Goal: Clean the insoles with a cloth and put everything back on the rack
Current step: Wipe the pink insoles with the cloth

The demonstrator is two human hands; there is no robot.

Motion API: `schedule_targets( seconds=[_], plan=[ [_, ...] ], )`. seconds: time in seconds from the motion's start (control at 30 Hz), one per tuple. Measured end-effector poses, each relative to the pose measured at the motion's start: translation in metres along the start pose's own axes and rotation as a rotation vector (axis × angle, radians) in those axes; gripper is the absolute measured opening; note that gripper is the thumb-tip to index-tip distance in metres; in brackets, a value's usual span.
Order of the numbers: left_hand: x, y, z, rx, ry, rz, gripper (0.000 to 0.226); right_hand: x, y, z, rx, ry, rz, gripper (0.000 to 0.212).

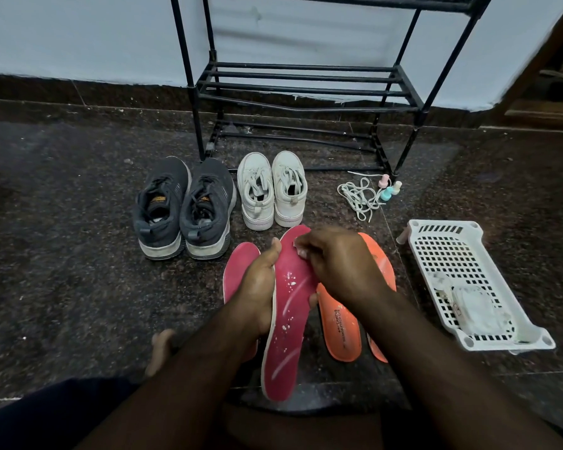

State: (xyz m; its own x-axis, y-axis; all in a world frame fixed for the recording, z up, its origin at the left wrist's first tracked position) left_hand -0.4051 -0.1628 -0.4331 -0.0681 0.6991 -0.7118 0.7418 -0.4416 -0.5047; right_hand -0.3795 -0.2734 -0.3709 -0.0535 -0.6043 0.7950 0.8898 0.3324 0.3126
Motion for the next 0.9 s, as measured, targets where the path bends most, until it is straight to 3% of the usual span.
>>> schedule_targets(
  seconds=[0.23, 0.47, 0.63, 0.8, 0.9],
  plan=[
    [0.0, 0.0, 0.003, 0.019, 0.055, 0.002, 0.065, 0.005, 0.004, -0.008, -0.057, -0.1, -0.112, 0.017],
    [0.0, 0.002, 0.0, 0.017, -0.059, -0.008, 0.064, -0.005, -0.008, 0.012, -0.032, -0.042, 0.031, 0.024],
    [0.001, 0.002, 0.0, 0.029, 0.001, 0.01, 0.066, 0.007, 0.003, -0.001, -0.155, -0.061, -0.135, 0.02],
    [0.001, 0.003, -0.003, 0.01, -0.085, 0.033, 0.067, -0.012, -0.009, 0.017, -0.07, -0.068, 0.024, 0.02],
    [0.001, 0.002, -0.003, 0.006, -0.098, 0.016, 0.067, -0.011, -0.006, 0.019, -0.063, -0.016, 0.017, 0.017]
  ],
)
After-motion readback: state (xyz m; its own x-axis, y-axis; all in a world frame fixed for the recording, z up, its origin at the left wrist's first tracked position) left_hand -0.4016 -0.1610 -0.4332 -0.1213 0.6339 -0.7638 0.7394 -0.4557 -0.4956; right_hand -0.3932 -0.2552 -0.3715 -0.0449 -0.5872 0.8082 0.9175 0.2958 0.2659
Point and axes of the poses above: each hand's wrist, its own y-axis towards the middle knuckle, its own x-axis out of the back of the hand, z = x × y, the point moved 3 cm from there along y, towards the middle knuckle, and after that the axes turned 3 degrees about y, right-handed, at the moved point
